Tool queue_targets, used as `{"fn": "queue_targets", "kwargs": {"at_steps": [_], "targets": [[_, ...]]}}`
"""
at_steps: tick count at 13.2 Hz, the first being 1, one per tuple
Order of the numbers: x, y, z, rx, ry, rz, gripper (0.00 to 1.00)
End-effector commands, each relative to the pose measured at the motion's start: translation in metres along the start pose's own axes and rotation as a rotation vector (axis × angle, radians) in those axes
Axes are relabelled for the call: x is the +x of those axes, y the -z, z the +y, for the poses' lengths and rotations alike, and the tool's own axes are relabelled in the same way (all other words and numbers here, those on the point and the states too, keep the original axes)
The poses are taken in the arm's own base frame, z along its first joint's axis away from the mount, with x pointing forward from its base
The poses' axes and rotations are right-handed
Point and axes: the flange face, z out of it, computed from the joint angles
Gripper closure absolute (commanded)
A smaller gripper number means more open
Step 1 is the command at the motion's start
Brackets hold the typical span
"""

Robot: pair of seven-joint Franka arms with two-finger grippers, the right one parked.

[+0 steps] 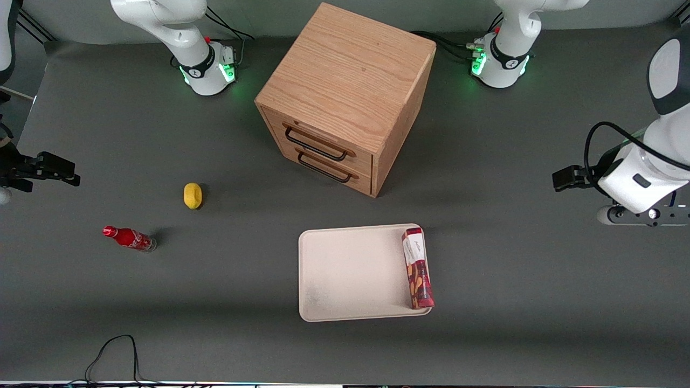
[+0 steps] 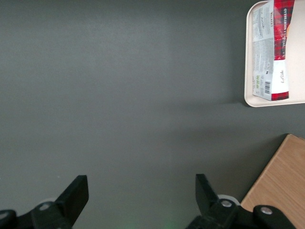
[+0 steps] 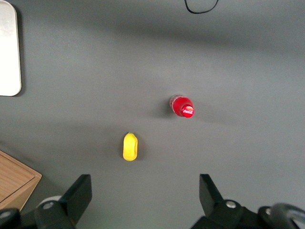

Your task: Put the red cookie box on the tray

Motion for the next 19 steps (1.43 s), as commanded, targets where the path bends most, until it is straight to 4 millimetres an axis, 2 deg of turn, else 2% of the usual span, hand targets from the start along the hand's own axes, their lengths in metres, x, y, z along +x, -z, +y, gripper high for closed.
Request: {"fn": "queue_targets", "kwargs": {"at_steps": [1, 4, 6, 11, 13, 16, 19], "targets": [[-0.025, -0.014, -0.018, 0.003, -0.031, 0.028, 0.0], [-0.024, -0.014, -0.031, -0.002, -0.048, 0.035, 0.0], [-0.033, -0.012, -0.047, -0.007, -0.056, 0.066, 0.0], [-0.047, 0.016, -0.043, -0.01, -0.017, 0.143, 0.0], [-0.051, 0.021, -0.041, -0.027, 0.047, 0.119, 0.0], [-0.059, 0.037, -0.044, -0.027, 0.04, 0.056, 0.0], [-0.06, 0.036, -0.045, -0.026, 0.033, 0.042, 0.0]]}}
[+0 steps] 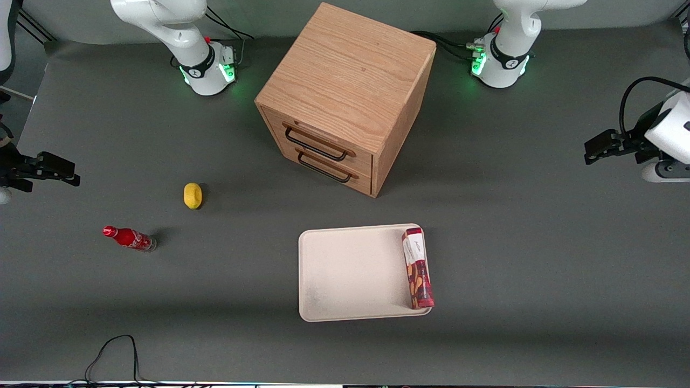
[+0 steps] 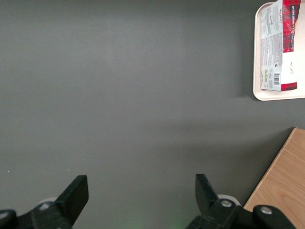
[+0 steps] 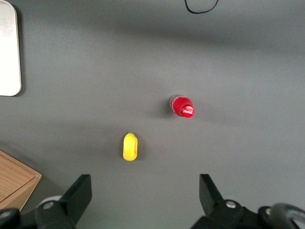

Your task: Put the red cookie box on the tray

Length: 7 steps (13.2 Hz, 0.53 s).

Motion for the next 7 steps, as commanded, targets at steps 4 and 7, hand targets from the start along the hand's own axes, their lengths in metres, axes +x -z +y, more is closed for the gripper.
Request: {"fn": "queue_targets", "kwargs": {"at_steps": [4, 7], "targets": [[-0.0041, 0.0052, -0.0016, -0.006, -0.029, -0.019, 0.0], [-0.0037, 0.0054, -0.0047, -0.01, -0.022, -0.017, 0.0]]}}
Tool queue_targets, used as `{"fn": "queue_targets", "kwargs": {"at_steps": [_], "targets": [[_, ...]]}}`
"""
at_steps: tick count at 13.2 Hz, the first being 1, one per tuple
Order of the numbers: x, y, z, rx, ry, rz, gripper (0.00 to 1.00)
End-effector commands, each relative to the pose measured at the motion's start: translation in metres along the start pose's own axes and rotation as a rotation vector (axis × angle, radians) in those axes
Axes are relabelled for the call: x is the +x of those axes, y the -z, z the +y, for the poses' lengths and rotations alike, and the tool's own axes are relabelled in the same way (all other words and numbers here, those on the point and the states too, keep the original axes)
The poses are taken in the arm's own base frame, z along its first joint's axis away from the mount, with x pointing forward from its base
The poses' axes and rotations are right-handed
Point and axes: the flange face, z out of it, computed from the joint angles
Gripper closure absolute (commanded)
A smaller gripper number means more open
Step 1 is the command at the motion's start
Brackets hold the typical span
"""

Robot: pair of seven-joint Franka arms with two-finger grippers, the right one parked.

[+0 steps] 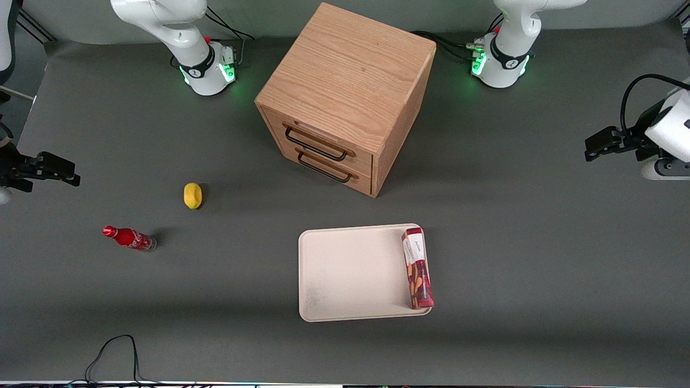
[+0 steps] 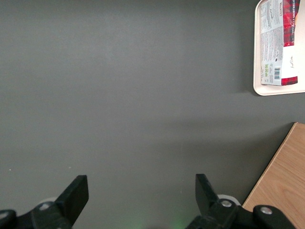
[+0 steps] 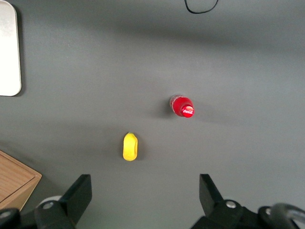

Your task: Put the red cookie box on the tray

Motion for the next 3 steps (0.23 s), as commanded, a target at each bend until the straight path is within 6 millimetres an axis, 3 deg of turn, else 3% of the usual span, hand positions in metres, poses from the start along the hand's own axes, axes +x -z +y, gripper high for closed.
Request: {"fn": "queue_targets", "kwargs": {"at_steps": [1, 3], "targets": [[-0.0019, 0.0057, -0.0026, -0.01, -0.009, -0.003, 0.0], [-0.002, 0.0056, -0.0017, -0.01, -0.01, -0.004, 0.0]]}}
